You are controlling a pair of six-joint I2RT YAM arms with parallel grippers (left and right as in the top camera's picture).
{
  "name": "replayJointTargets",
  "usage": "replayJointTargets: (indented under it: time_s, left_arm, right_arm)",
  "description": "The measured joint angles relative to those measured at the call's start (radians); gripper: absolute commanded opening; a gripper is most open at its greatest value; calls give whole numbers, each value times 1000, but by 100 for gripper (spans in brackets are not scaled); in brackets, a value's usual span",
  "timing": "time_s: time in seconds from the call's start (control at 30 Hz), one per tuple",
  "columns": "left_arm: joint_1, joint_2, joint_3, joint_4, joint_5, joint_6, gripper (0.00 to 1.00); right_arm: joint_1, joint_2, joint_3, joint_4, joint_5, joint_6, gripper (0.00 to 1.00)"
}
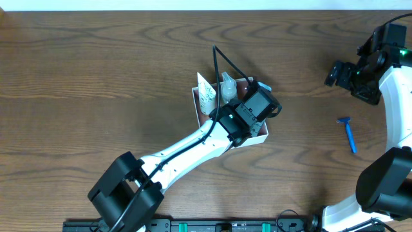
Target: Pack container
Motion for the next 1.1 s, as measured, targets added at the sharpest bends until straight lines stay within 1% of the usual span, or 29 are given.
replayJointTargets:
  time_s: [0.33, 0.37, 0.5, 0.53, 0.6, 0.63, 0.7, 0.87, 0.97, 1.1]
  left_arm:
    - [0, 0, 0, 9, -7, 1, 9]
    - [0, 0, 0, 9, -7, 1, 6]
    - [0, -2, 0, 9, -6, 4, 7]
    - [0, -3, 0, 8, -6, 9, 13]
    - [0, -13, 0, 8, 0, 21, 41]
    - [0, -22, 0, 7, 8, 21, 49]
    - [-1, -50, 0, 6, 29, 32, 58]
    - [-1, -126, 0, 10, 140, 71, 66]
    - [-4, -125, 0, 7, 226, 100, 67]
    - [-11, -102, 0, 7, 280, 130, 67]
  right_arm:
    - [0, 0, 0, 0, 0, 0, 99]
    - [0, 0, 0, 0, 0, 0, 99]
    - [0, 0, 0, 0, 0, 0, 99]
    - [0, 0, 0, 0, 0, 0, 99]
    - [0, 0, 0, 0, 0, 0, 99]
    - [0, 0, 0, 0, 0, 0, 99]
    - [0, 0, 0, 0, 0, 0, 99]
    - [0, 0, 0, 0, 0, 0, 99]
    - [0, 0, 0, 0, 0, 0, 99]
    - [0, 0, 0, 0, 0, 0, 99]
